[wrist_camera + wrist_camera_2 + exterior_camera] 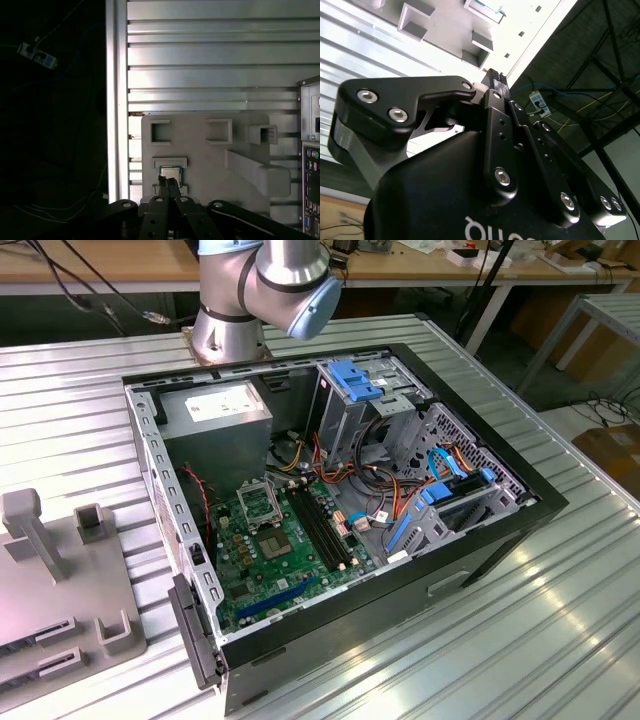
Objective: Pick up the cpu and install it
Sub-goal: 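Pick up the cpu and move it towards the insertion slot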
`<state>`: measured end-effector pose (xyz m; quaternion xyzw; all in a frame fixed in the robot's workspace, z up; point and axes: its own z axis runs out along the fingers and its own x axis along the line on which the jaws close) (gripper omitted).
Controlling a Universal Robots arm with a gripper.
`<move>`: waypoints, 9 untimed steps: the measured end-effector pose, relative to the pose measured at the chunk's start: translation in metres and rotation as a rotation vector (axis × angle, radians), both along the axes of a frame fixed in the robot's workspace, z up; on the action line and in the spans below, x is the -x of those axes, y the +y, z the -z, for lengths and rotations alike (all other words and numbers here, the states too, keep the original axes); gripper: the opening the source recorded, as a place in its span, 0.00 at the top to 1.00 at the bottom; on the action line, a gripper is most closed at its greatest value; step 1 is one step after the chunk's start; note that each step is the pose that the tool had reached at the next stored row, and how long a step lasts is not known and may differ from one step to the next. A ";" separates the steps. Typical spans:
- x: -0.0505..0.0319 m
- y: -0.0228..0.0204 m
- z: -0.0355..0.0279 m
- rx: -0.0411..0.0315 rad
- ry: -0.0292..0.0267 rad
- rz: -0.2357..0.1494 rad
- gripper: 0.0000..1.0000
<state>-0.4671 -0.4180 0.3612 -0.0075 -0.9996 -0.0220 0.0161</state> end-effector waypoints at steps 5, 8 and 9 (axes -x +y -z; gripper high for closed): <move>0.0000 0.0000 0.0000 0.0000 0.0000 -0.002 0.89; 0.0000 0.0000 0.0000 0.0000 0.0000 -0.002 0.89; 0.0000 0.0000 0.0000 0.0000 0.0000 -0.002 0.89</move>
